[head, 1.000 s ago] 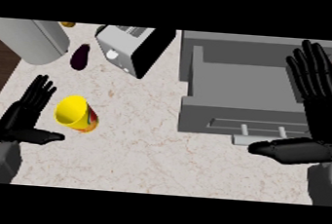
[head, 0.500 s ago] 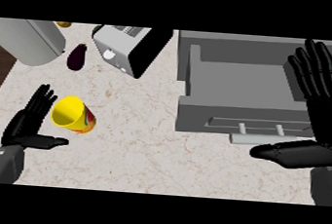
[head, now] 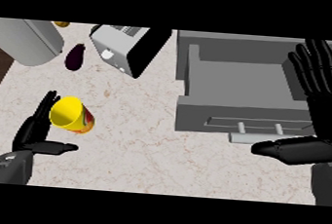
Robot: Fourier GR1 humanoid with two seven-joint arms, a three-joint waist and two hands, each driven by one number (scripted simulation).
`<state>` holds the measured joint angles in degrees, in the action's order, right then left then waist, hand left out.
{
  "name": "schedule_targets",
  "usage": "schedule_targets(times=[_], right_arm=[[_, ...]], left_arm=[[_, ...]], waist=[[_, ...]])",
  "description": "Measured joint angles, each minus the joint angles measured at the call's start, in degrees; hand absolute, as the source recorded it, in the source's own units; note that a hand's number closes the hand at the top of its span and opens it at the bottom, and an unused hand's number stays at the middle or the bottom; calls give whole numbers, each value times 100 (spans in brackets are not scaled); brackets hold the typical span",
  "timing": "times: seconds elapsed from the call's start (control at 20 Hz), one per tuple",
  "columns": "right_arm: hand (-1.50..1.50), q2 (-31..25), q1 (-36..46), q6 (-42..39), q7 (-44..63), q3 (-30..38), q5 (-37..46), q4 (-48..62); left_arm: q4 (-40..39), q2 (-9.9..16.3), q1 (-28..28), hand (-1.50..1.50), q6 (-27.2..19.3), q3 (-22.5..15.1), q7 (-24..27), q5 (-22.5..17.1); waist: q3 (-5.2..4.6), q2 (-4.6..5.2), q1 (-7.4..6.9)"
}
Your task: Pick up the cup, place it into the drawer and close the drawer
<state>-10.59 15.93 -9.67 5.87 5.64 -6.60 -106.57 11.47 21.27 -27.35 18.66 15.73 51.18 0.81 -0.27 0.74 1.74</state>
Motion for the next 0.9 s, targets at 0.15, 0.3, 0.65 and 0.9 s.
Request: schedule_targets(times=[0.15,0.3,0.65,0.9], right_arm=[[-150,-21,86,3,108,27,-55,-29],[-150,13,112,17,62,-32,20,42],[-150,-90,134,-70,111,67,-75,25],[-150,-123,181,-103,110,129,-136,100]], left_arm=[[-86,-53,-49,-150,-59,-10,91,46],[-141,-61,-143,-150,-64,-6,131,68],[-217,-199,-254,-150,-47,-3,219,98],[-200,-291,-345,150,313,-12,133,65]], waist=[[-4,5,17],[-5,16,29],[-8,28,66],[-11,34,70]])
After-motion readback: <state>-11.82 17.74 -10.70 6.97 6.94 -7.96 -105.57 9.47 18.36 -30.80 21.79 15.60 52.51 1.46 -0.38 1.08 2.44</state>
